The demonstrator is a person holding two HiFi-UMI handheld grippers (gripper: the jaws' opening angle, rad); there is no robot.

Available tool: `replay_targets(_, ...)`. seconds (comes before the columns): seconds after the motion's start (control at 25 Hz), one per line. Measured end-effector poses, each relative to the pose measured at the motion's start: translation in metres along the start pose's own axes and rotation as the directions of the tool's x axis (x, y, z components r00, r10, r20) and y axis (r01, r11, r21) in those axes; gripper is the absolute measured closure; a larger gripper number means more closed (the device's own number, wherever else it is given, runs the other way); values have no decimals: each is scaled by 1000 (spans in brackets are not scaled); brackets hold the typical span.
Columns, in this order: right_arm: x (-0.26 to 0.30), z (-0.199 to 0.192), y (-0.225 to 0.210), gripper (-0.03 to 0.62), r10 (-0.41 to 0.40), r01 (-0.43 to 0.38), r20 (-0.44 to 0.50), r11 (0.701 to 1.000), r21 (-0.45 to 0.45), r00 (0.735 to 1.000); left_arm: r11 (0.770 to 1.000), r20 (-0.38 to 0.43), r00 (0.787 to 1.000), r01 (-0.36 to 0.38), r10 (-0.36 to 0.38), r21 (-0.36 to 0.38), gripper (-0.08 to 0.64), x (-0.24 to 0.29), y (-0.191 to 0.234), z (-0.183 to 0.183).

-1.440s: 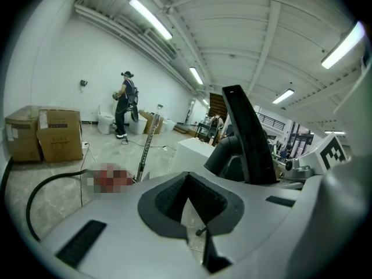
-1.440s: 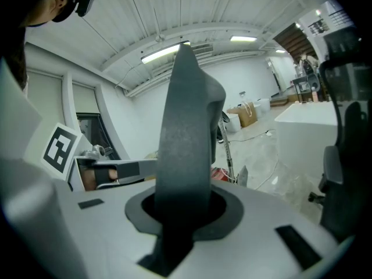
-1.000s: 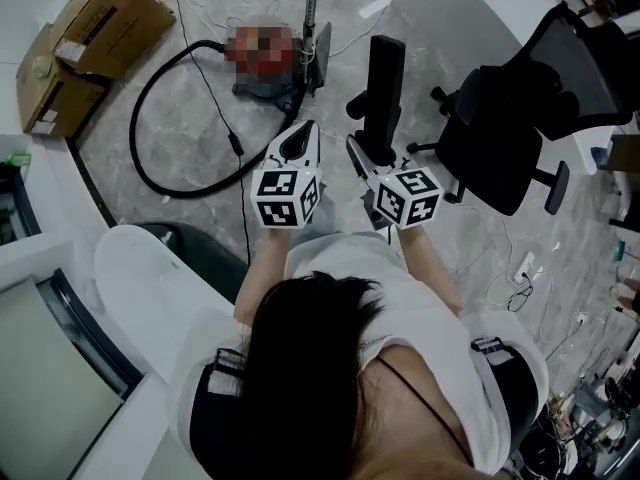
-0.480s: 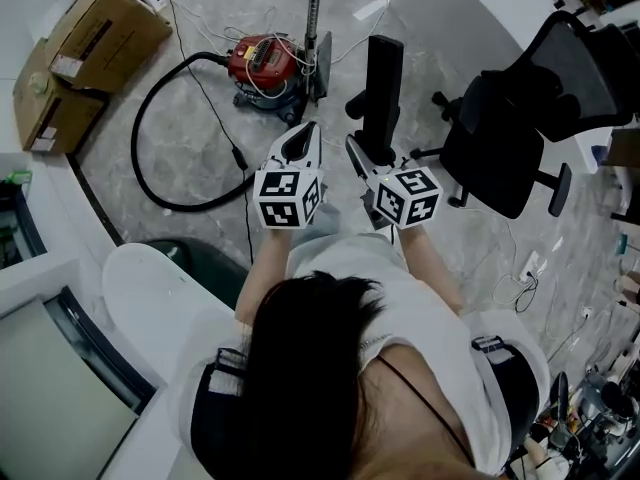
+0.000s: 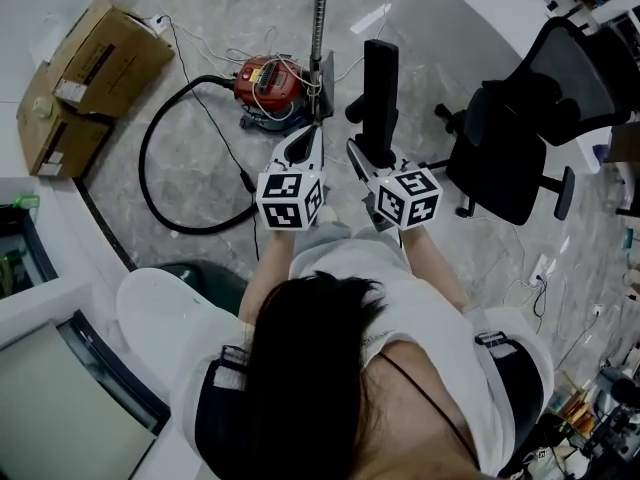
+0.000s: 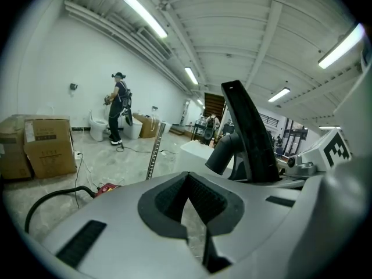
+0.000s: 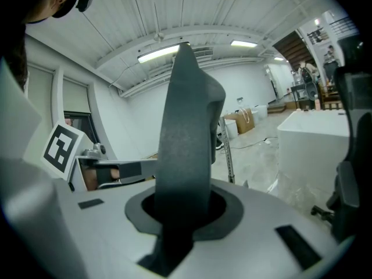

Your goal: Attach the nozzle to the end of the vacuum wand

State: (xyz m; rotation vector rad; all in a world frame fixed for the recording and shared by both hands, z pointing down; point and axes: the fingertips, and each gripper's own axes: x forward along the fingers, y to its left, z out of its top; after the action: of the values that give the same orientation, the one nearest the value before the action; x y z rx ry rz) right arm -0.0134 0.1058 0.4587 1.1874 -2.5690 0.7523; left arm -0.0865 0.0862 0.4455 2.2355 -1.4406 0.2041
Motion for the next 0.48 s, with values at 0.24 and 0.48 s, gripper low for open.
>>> replay_targets(0.24,7,2,-1,514,-13,13,-8,1000,3,1000,1000,-5,1000,23,-23,9,557,8,4,6)
replay_targets(0.48,13,7,-6,514,-27,27,-1,1000,-5,1000,999,-14,999,33,-33,14,557,12,8,6)
